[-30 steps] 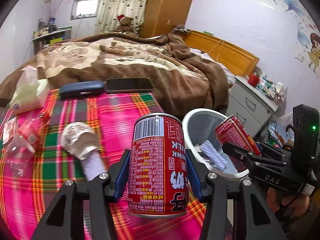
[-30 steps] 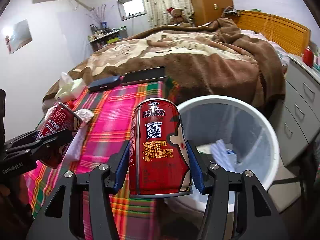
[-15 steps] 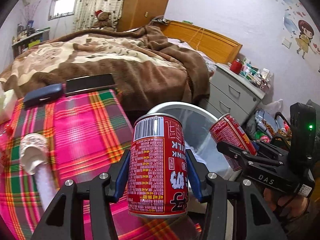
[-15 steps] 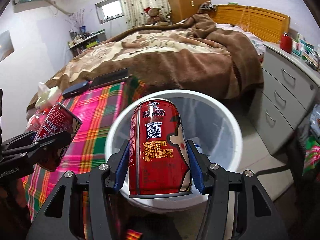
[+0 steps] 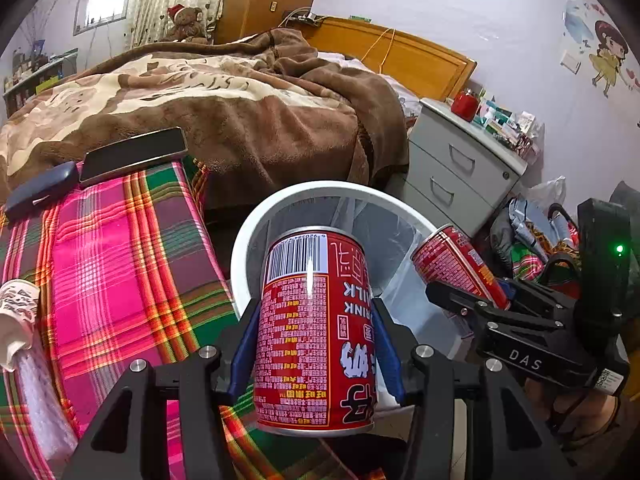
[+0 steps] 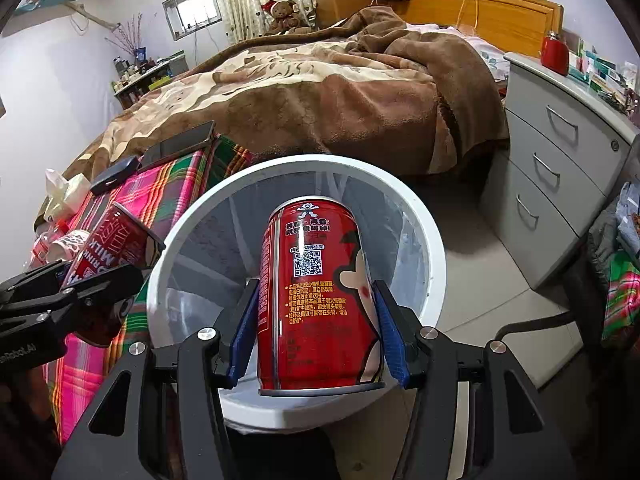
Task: Collect trash
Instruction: 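Carry the red can with the right tool while the left tool carries its can over the bin, then open the right tool over the bin while the left tool drops its can in, then move both tools back over the remaining trash on the bed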
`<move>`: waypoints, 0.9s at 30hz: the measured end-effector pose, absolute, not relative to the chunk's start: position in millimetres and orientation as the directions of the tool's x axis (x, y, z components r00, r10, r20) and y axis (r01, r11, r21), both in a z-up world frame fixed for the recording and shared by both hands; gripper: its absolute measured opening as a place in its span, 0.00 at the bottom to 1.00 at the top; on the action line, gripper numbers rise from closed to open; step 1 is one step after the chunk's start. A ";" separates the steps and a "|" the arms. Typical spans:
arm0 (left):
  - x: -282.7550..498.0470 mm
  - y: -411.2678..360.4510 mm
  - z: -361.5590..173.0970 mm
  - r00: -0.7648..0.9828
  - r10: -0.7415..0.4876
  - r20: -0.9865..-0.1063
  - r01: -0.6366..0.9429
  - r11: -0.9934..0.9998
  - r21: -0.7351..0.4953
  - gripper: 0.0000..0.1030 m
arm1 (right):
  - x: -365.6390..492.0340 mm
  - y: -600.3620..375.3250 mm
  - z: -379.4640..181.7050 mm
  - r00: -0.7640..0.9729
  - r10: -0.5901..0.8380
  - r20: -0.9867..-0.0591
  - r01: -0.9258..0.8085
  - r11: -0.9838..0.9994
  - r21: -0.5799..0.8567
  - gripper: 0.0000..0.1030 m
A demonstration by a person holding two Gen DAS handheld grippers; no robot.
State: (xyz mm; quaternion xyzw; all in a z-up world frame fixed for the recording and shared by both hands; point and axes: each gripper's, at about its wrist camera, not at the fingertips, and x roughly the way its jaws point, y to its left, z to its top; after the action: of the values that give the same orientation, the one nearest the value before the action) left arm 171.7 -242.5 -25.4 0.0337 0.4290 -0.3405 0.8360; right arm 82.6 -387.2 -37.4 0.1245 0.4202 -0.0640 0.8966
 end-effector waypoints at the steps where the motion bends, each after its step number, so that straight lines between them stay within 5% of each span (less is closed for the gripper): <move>1: 173.0 -244.0 -27.1 0.398 -0.540 -0.742 0.597 0.766 -0.238 0.51 | 83.1 -387.9 -38.6 0.632 -0.018 -0.774 0.225 0.961 0.162 0.54; 9: 179.5 -257.2 -33.5 0.391 -0.550 -0.738 0.605 0.758 -0.244 0.51 | 93.2 -390.2 -47.1 0.604 -0.026 -0.796 0.200 0.972 0.120 0.54; 12: 179.5 -258.1 -32.4 0.405 -0.542 -0.736 0.603 0.764 -0.231 0.62 | 95.0 -390.6 -48.5 0.599 -0.055 -0.799 0.207 0.974 0.088 0.54; 27: 171.6 -226.7 -16.7 0.438 -0.553 -0.709 0.573 0.780 -0.254 0.62 | 86.6 -384.8 -33.9 0.647 -0.045 -0.761 0.210 0.970 0.121 0.55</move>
State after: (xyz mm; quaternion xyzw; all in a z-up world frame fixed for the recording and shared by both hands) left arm 171.6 -226.7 -16.7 0.0121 0.4135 -0.3318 0.8478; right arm 86.6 -384.8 -33.9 0.0996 0.4141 -0.0704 0.9020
